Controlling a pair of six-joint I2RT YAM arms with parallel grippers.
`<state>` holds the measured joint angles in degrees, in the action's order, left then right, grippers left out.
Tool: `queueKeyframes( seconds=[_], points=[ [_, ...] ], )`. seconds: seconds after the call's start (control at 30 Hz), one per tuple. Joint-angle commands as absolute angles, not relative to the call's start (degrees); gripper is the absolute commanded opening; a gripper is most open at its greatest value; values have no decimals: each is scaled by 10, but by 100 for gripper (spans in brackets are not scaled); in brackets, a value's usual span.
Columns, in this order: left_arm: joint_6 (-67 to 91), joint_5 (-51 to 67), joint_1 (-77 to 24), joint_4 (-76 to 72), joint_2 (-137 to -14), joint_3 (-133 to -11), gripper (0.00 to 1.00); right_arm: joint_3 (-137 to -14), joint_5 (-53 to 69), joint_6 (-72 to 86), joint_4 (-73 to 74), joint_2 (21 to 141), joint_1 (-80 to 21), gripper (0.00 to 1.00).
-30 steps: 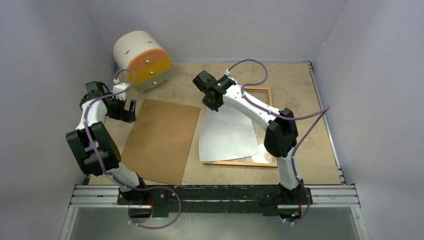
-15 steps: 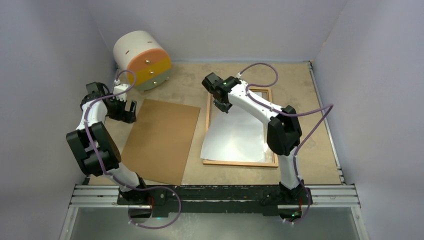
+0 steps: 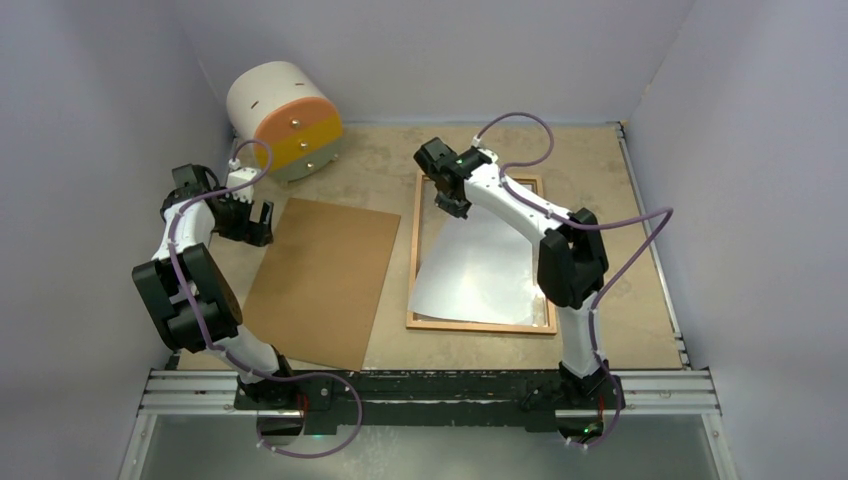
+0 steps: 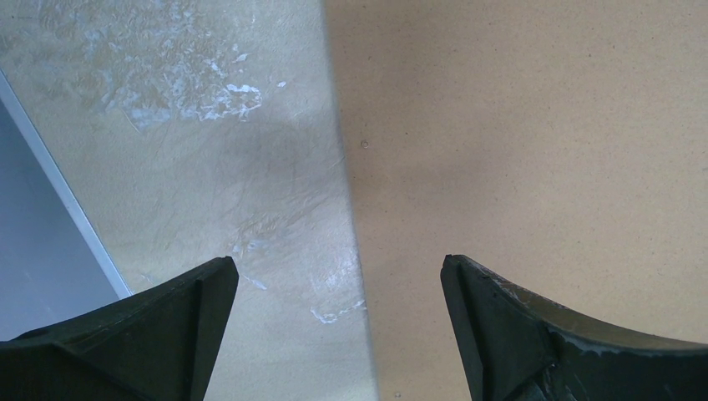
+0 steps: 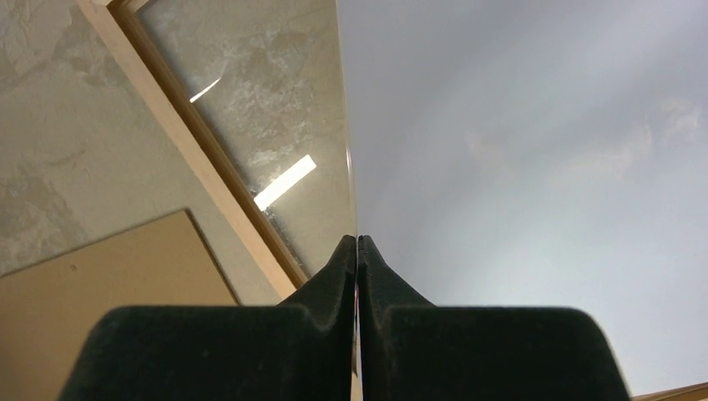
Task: Put the photo into the frame
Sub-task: Turn over the photo from the photo frame.
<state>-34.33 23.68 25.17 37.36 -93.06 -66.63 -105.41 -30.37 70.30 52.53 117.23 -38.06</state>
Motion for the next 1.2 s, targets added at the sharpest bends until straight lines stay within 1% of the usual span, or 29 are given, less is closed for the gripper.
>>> queueKeyframes(
  seconds=[0.0,0.07,0.13,0.23,0.33,0.43,0.53,0.7,0.87,0.93,1.17],
  points=[
    [-356,254,254,368,-918,-671,100,-1049,-309,607,499,1171,-377,0],
    [-356,255,254,368,-920,-672,100,-1071,-326,592,523,1188,-380,0],
    [-354,257,254,369,-922,-672,100,-1104,-341,615,573,1207,-383,0],
    [-354,258,252,370,-922,-671,100,-1116,-360,649,613,1217,-383,0],
    [-354,257,252,369,-921,-671,100,-1101,-379,653,602,1204,-385,0],
    [-354,257,252,369,-921,-672,100,-1090,-395,597,559,1200,-403,0],
    [-353,258,251,369,-922,-672,100,-1114,-421,574,573,1218,-428,0],
    [-352,259,250,369,-923,-670,100,-1159,-480,646,675,1239,-445,0],
    [-352,261,249,369,-919,-670,100,-1139,-502,645,665,1229,-446,0],
    [-352,262,248,370,-919,-671,100,-1143,-493,663,699,1237,-445,0],
    [-354,263,247,371,-919,-671,100,-1136,-540,746,773,1242,-441,0]
  ],
)
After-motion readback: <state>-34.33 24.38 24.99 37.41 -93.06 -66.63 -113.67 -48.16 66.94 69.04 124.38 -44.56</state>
